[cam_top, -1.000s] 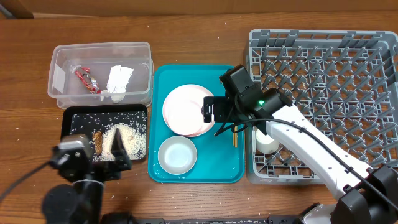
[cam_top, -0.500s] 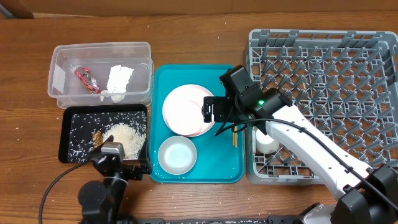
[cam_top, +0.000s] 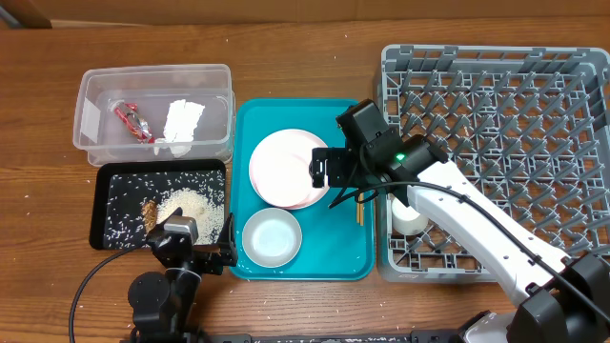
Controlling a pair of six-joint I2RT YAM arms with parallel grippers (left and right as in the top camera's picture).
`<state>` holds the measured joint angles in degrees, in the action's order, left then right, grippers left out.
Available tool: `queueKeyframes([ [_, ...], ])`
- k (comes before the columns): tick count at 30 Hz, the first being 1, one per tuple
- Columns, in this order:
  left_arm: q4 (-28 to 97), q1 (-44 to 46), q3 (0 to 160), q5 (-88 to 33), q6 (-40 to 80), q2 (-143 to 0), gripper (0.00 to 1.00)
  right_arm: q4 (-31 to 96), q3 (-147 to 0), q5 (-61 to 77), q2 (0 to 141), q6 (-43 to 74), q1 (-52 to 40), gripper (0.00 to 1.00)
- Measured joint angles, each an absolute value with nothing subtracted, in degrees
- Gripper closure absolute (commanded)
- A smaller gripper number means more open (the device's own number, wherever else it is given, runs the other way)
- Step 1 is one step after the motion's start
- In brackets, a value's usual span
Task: Sort waste into correct bins and load items into the dishwasher
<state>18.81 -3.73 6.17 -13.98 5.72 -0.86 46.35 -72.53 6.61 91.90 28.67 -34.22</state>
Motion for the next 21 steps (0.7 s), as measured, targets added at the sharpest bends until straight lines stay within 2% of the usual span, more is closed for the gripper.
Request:
queueKeyframes([
  [8,18.81,-3.73,6.17,-13.98,5.74,-0.86,0.0,44.25,-72.53,7.05,91.88,28.71,-34.22,0.0],
  [10,18.81,-3.73,6.15,-13.98,5.72,-0.86,0.0,41.5,-72.53,9.52,91.9,28.71,-34.24,0.07],
  [12,18.81,-3.73,6.13,-13.98,5.72,-0.86,0.0,39.79,-72.53,12.8,91.88,28.8,-34.7,0.06],
  [14,18.81,-3.73,6.13,-13.98,5.72,-0.86,0.0,39.55,-72.53,12.95,91.88,29.06,-36.32,0.14],
  [21,18.81,-3.73,6.13,-13.98,5.72,-0.86,0.0,39.94,-72.53,-1.96,95.0,33.43,-46.63,0.21],
])
